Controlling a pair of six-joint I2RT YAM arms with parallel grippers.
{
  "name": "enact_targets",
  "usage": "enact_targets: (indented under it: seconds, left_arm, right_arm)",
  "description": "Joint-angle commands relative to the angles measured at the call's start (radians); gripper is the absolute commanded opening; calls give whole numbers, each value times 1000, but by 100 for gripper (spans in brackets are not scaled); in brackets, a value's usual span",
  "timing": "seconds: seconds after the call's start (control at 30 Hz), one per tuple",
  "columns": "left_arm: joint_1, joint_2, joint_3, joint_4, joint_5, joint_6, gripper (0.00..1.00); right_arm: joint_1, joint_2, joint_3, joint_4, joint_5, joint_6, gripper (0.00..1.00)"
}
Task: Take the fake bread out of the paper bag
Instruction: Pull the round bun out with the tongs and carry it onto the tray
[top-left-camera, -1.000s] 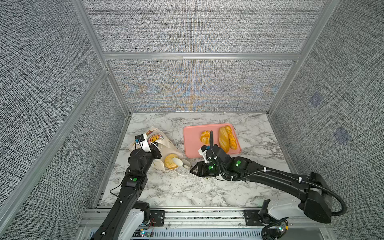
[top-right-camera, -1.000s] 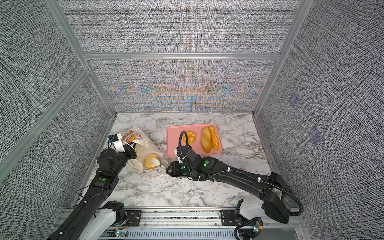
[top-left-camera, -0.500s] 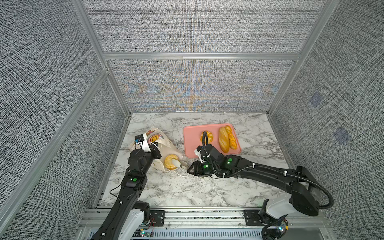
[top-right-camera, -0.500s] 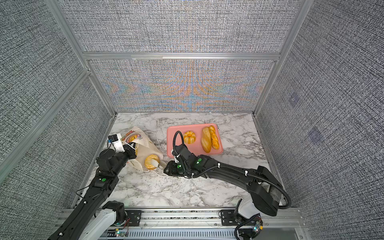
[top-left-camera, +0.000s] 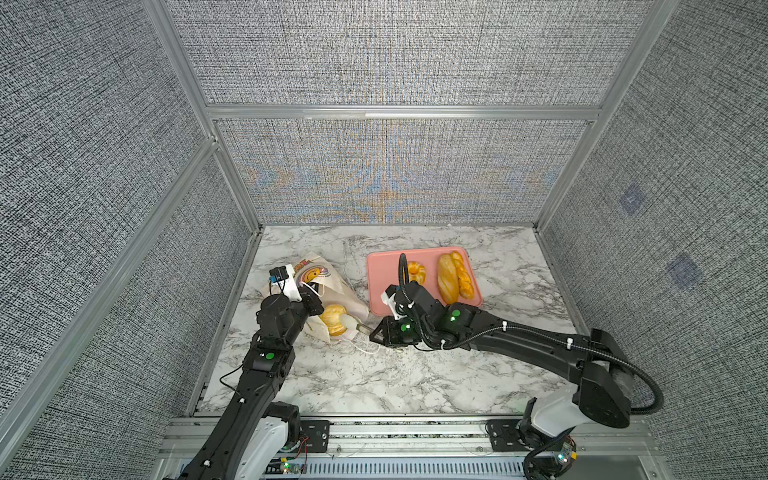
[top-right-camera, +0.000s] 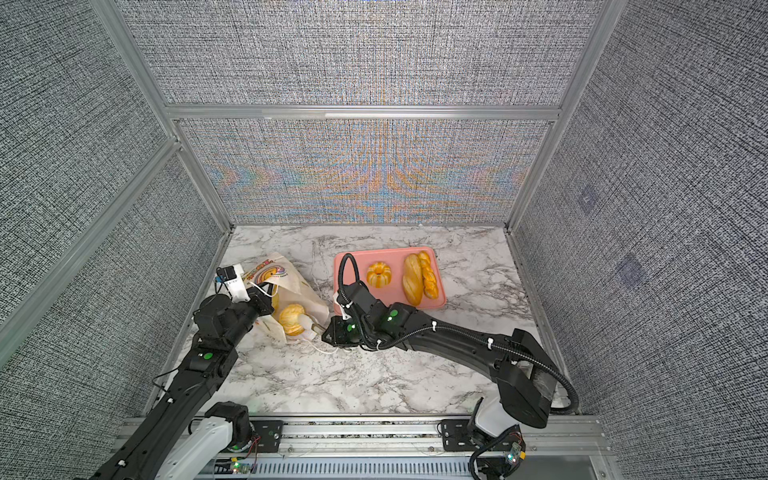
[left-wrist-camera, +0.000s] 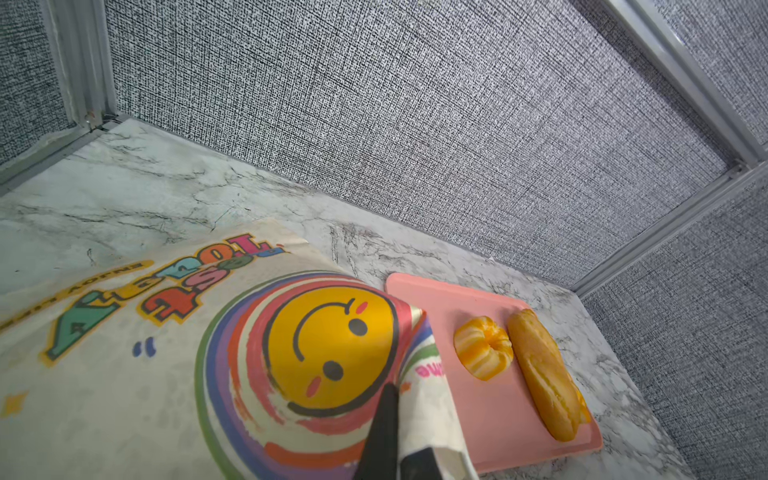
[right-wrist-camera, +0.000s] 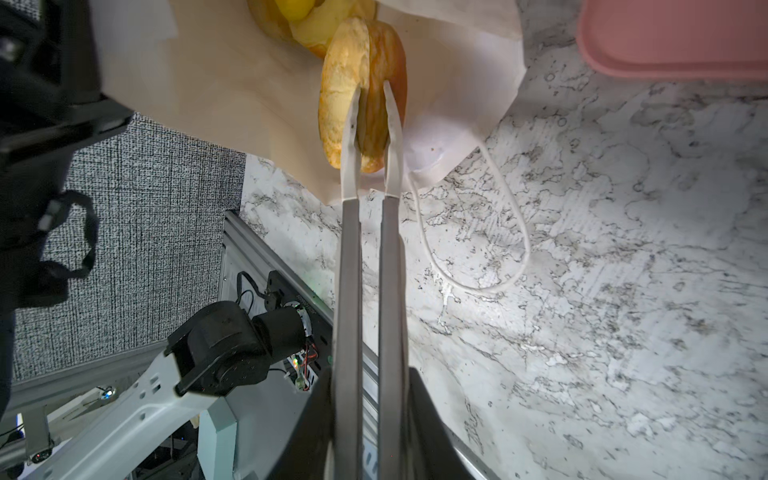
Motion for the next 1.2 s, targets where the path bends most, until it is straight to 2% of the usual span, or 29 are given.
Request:
enact_targets:
  seconds: [0.0,0.17,0.4,0.47,0.6,0.67,0.9,1.17]
  left_arm:
    - [2,22,28,-53,-80,-89,0]
    - [1,69,83,-83,-126,-136,0]
    - [1,117,131,-93,-177,-132,0]
    - [1,120,136,-101,-167,-113,0]
    - [2,115,133,-97,-104,-68,0]
    - [2,107,129,-97,-75,-63,0]
    - [2,63,103,-89,-36,-42,0]
    - [2,29,94,-98,-27,-12,0]
  right_arm:
    - [0,-29,26,-89,59,-75,0]
    - [33,-101,70,-218,180,-118,0]
    - [64,-183,92,-350,278,-120,0]
    - [68,-199,143,-490,376,-130,0]
    - [72,-203,228,-771,646,-106,0]
    - [72,-176,252,-891,758,-89,0]
    - [70,39,400,-1177,998,-22,0]
    - [59,296,539,-1221,1085,-64,0]
